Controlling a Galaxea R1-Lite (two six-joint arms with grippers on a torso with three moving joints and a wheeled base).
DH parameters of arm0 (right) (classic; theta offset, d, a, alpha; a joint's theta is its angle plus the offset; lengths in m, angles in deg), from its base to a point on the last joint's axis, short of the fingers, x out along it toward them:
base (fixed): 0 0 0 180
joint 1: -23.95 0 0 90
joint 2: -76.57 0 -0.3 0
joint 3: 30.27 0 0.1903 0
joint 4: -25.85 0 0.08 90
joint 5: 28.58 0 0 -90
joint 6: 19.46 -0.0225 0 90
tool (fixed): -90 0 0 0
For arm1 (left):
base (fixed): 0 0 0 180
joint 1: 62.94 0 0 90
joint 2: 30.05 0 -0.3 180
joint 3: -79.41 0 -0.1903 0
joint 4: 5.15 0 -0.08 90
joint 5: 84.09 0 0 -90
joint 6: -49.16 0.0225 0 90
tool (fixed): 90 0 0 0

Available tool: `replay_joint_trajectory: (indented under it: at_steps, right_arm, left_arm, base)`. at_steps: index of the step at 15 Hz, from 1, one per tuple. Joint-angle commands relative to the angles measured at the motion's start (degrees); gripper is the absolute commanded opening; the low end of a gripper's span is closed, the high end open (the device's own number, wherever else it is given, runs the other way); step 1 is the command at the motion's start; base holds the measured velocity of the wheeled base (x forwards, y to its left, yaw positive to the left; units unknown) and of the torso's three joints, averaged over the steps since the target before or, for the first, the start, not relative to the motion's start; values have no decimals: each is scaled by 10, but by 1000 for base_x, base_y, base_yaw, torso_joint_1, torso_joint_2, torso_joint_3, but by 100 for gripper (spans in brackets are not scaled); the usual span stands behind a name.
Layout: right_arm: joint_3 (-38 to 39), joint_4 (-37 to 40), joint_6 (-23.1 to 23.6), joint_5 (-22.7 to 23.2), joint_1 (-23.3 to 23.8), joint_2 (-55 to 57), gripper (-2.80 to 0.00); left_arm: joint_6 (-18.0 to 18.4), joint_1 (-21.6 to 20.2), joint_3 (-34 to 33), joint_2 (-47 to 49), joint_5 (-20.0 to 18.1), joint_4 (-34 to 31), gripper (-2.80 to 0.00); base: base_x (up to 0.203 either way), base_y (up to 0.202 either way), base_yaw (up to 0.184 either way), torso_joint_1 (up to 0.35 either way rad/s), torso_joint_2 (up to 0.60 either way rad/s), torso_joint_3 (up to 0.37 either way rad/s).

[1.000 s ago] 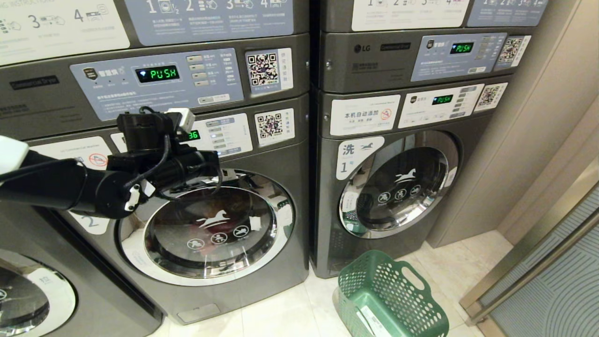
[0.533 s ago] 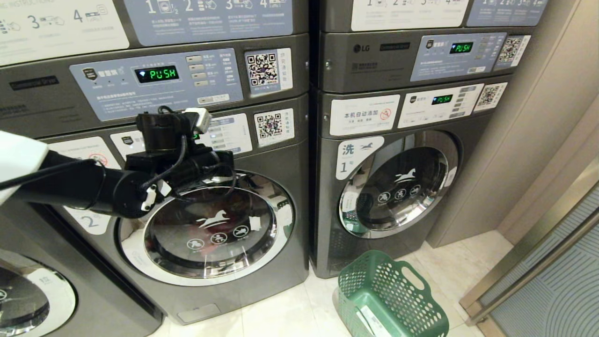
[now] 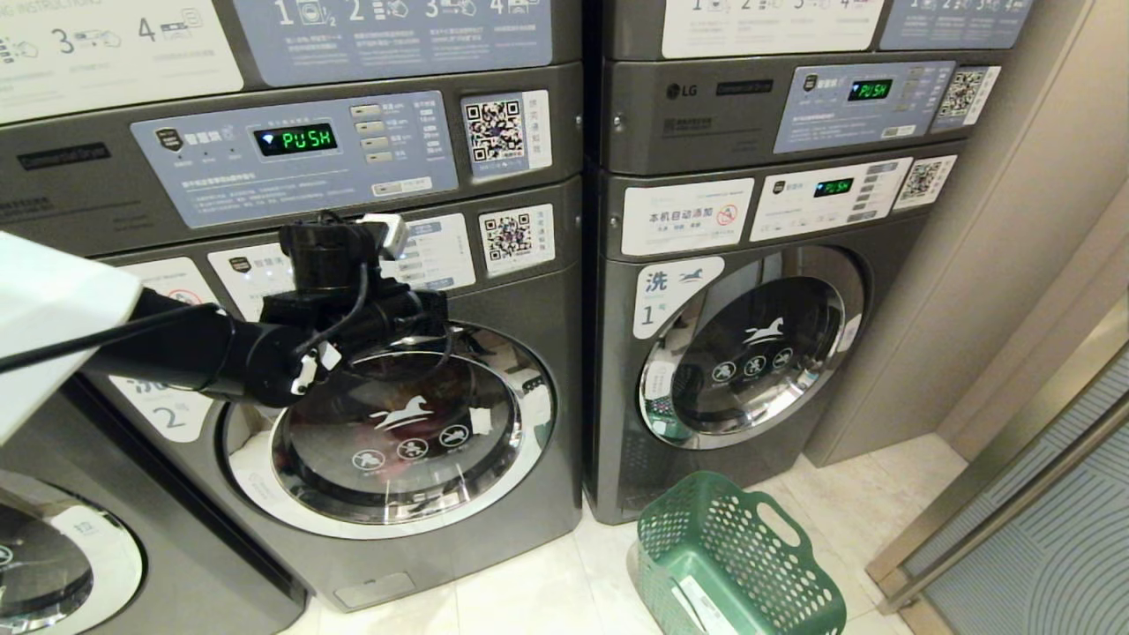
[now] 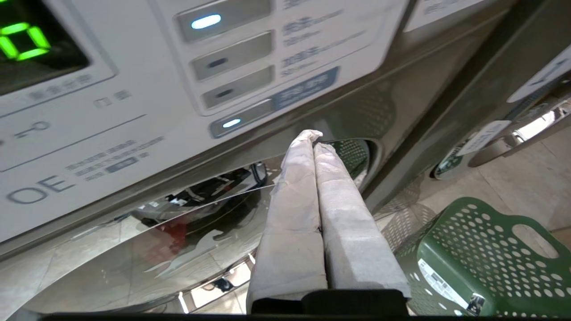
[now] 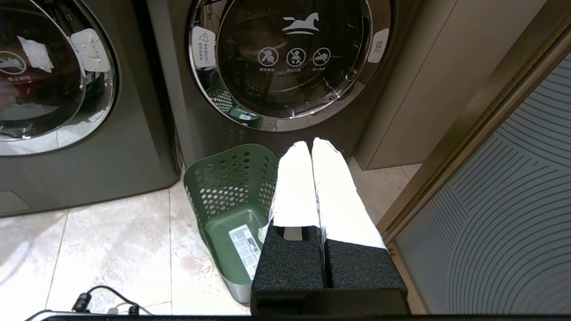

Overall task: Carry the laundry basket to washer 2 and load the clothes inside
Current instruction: Press the washing machine switch

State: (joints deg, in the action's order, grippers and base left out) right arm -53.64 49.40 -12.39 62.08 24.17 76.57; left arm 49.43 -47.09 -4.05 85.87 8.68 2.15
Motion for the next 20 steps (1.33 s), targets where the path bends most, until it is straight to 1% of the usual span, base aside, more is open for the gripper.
replay_joint_trajectory:
  at_steps: [1, 8, 13, 20]
  right_arm:
    - [0, 0, 0, 0, 0, 1, -280]
    - [0, 0, 1, 0, 0, 1, -280]
    - [0, 0, 1, 0, 0, 1, -280]
    - [0, 0, 0, 0, 0, 1, -280]
  left_arm:
    - [0, -4, 2, 9, 0, 3, -280]
    - [0, -19, 10, 10, -1, 2, -280]
    - [0, -20, 33, 20, -1, 1, -280]
    - [2, -21, 48, 34, 0, 1, -280]
  base:
    - [0, 0, 0, 0, 0, 0]
    - [0, 0, 0, 0, 0, 0]
    - [0, 0, 0, 0, 0, 0]
    - [0, 0, 0, 0, 0, 0]
